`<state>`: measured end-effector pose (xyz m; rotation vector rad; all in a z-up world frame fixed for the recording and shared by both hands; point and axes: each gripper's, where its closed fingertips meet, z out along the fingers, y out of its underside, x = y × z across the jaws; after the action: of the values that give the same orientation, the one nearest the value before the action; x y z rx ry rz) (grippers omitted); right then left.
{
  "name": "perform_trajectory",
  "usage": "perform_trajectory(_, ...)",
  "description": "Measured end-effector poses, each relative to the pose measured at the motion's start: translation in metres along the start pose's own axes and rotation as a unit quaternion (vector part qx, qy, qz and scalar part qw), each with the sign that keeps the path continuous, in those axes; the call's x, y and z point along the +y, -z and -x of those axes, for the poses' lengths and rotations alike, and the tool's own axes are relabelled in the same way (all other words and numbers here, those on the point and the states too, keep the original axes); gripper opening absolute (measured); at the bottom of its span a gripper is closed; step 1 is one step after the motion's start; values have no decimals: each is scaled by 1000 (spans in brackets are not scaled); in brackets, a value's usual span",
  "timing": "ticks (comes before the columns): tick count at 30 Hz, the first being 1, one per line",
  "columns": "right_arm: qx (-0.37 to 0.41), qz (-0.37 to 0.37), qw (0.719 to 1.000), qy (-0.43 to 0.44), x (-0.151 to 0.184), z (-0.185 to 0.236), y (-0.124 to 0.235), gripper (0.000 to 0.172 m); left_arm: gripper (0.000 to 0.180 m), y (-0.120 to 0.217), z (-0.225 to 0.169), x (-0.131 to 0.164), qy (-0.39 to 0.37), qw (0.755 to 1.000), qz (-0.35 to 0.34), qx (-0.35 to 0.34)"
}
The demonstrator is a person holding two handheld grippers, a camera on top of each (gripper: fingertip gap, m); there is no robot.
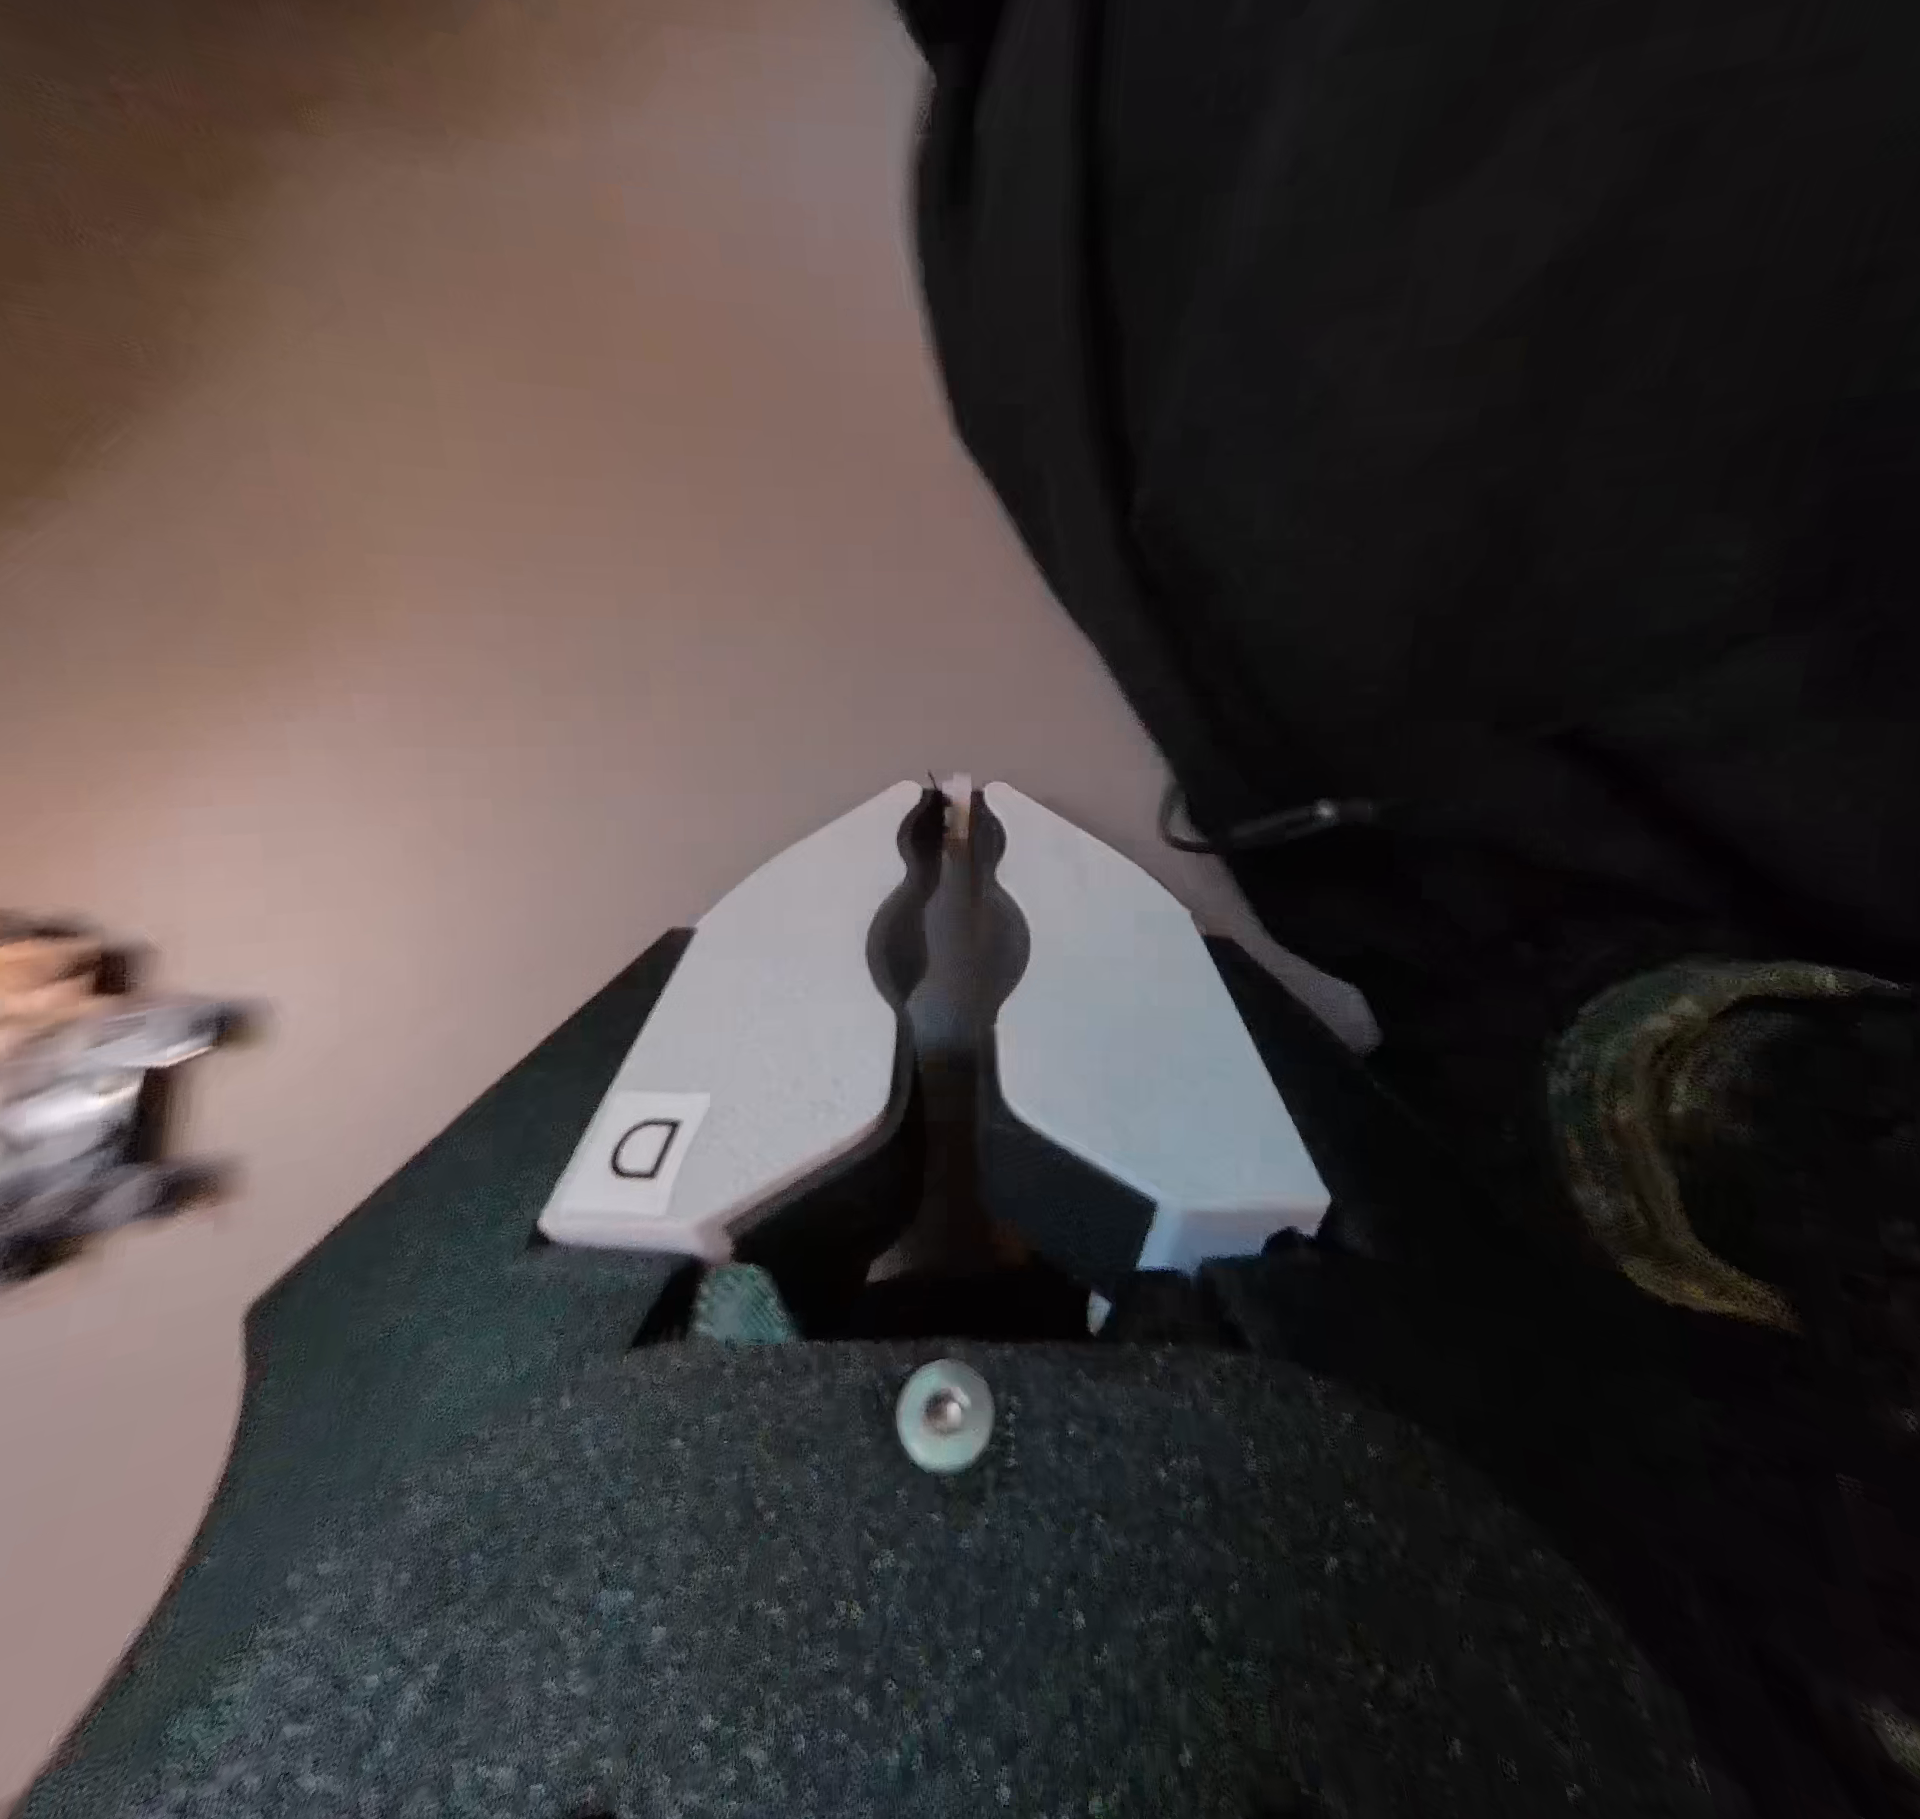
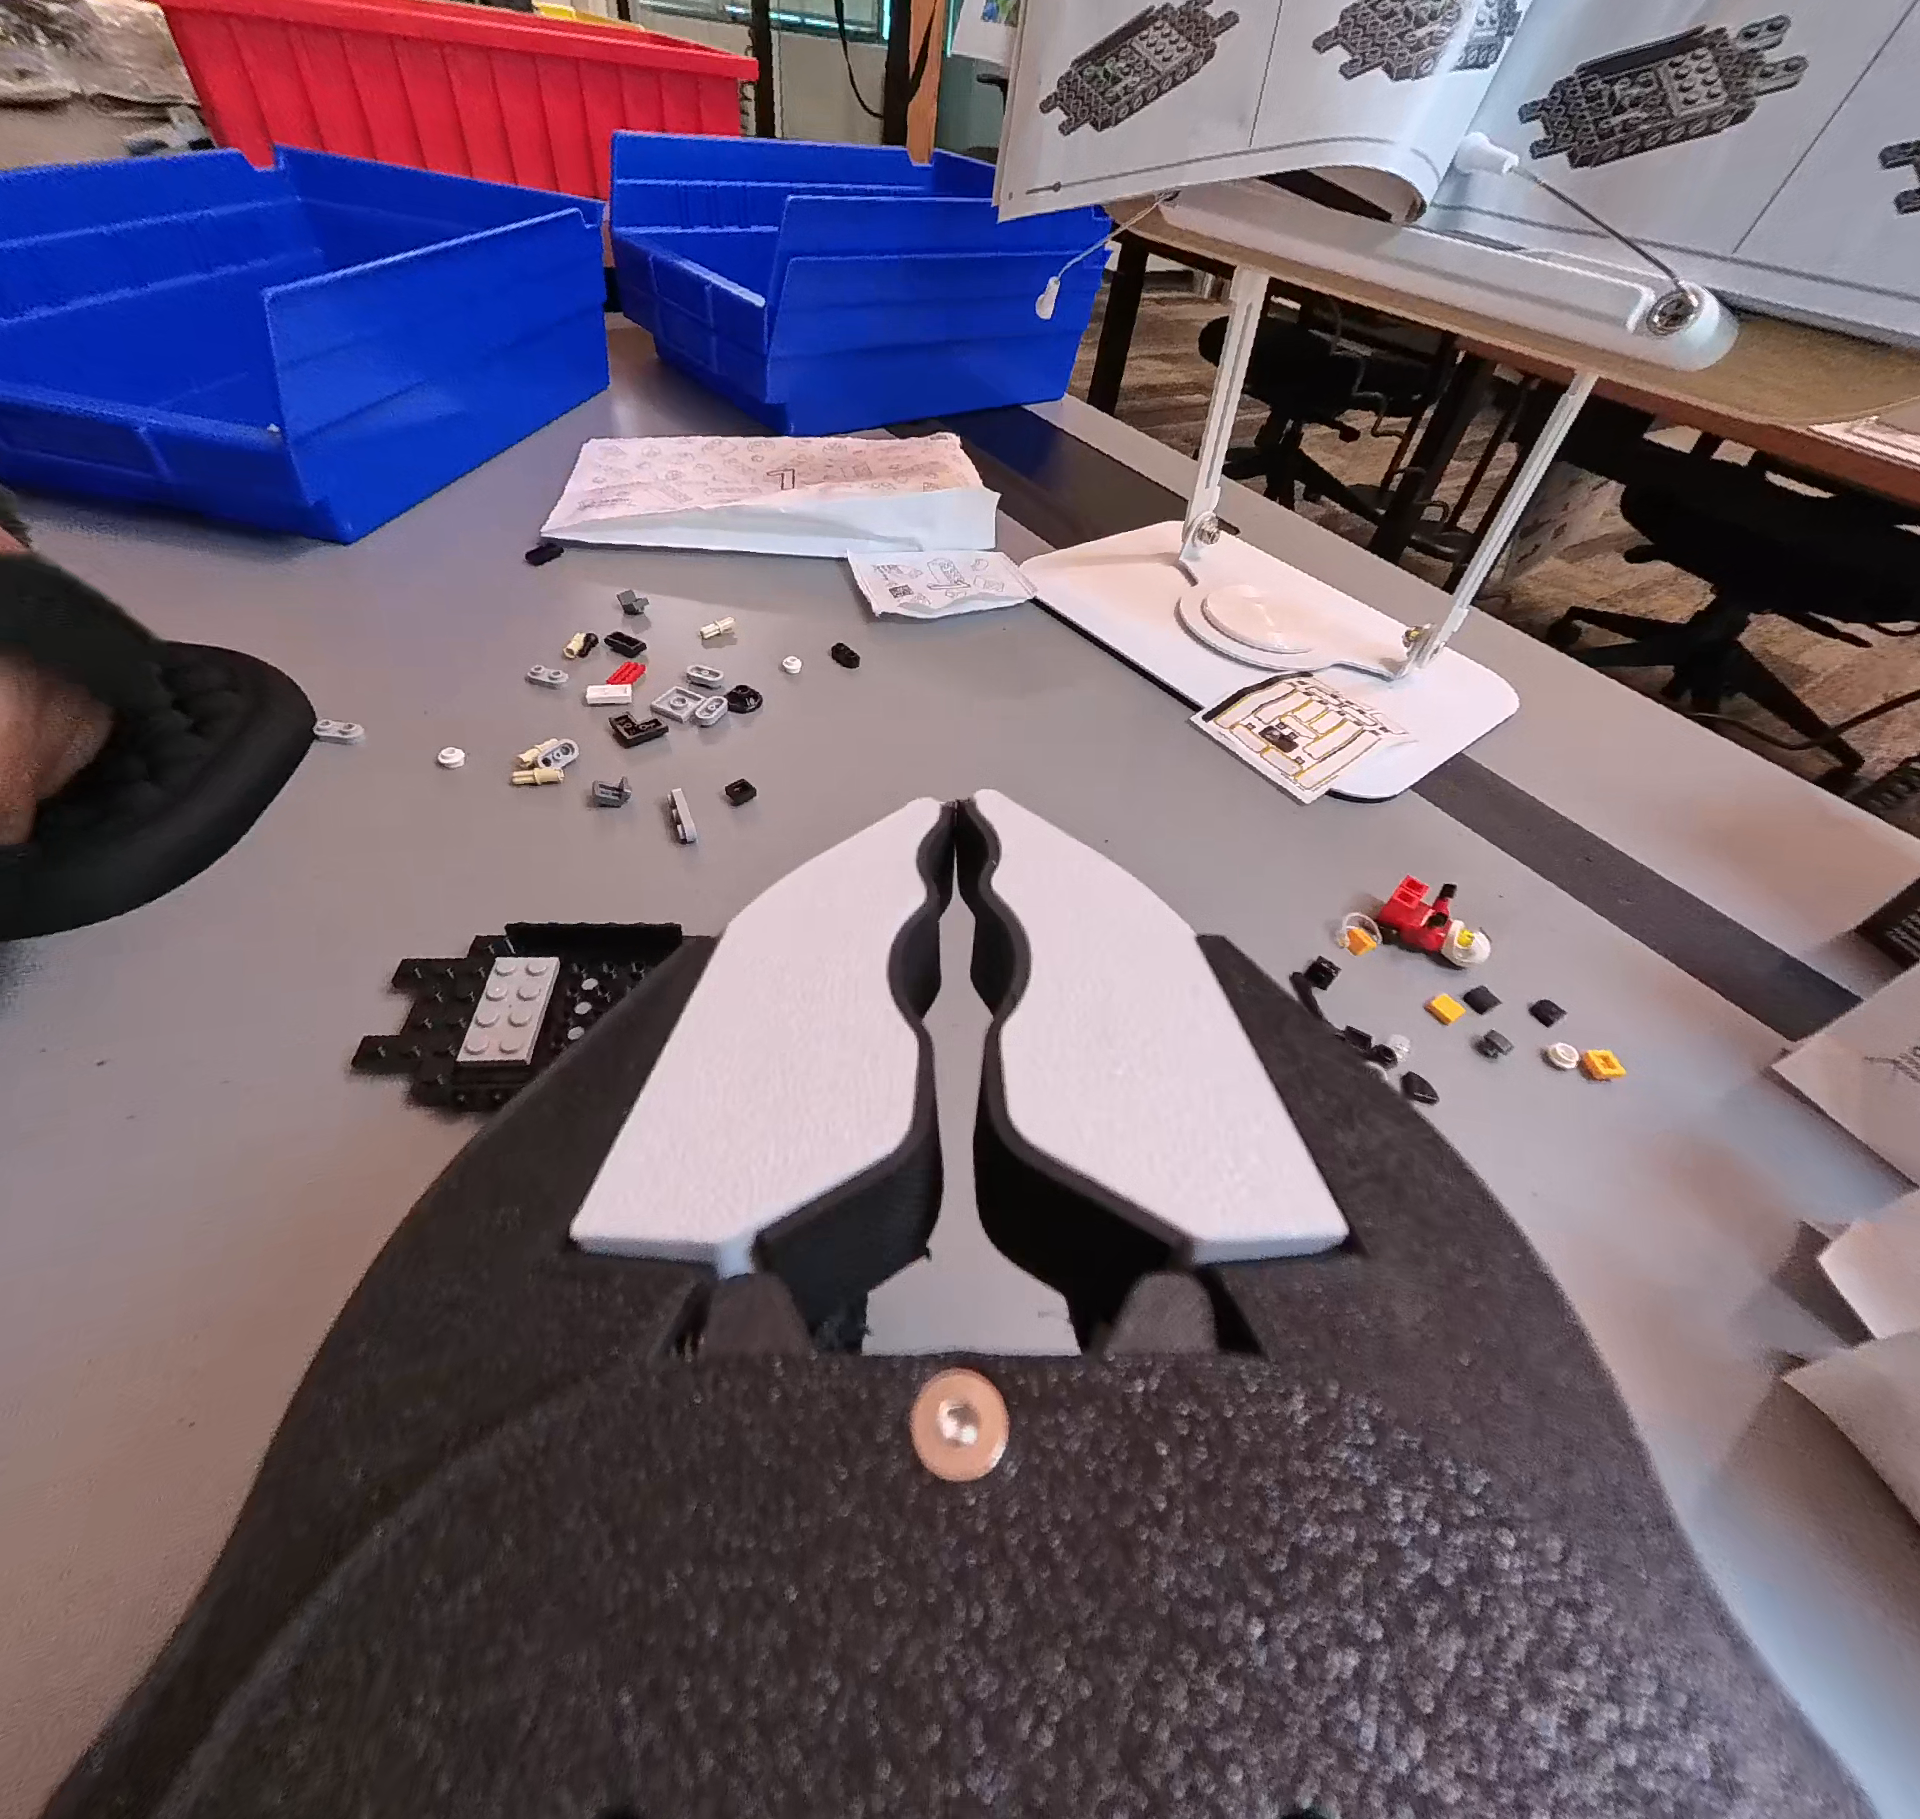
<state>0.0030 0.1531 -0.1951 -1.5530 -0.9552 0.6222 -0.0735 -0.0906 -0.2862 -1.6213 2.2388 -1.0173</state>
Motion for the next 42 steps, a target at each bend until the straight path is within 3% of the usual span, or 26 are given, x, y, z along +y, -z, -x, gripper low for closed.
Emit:
perform_trajectory(2,12,-5,1000,0,-2,-4,1,0,4,27,32,-12,12,993,-60,-99)
perform_trajectory(4,32,-15,999,-2,-5,-11,4,0,5,68,69,-16,52,968,-118,-215)
perform_trajectory(6,61,-30,998,-8,-10,-21,10,0,5,113,105,2,126,923,-148,-331)
perform_trajectory(8,89,-47,995,-19,-16,-32,16,0,4,153,134,40,206,863,-138,-440)
perform_trajectory(10,110,-57,992,-31,-18,-41,21,0,4,172,145,77,279,821,-116,-485)
perform_trajectory(13,117,-59,990,-42,-18,-45,23,0,4,178,152,114,344,785,-85,-508)
perform_trajectory(19,112,-46,992,-24,-14,-40,19,0,9,182,156,139,385,751,-51,-534)
perform_trajectory(25,110,-40,993,-10,-13,-36,17,0,40,193,161,135,378,732,-79,-561)
perform_trajectory(31,127,-52,990,-22,-17,-43,22,7,34,207,161,96,315,737,-188,-568)
perform_trajectory(35,145,-61,987,-23,-18,-48,24,11,9,219,155,71,252,732,-243,-585)
perform_trajectory(37,146,-63,987,-18,-19,-48,24,10,0,228,151,53,216,723,-275,-596)
perform_trajectory(42,136,-54,989,4,-16,-41,19,8,0,256,150,1,144,692,-328,-626)
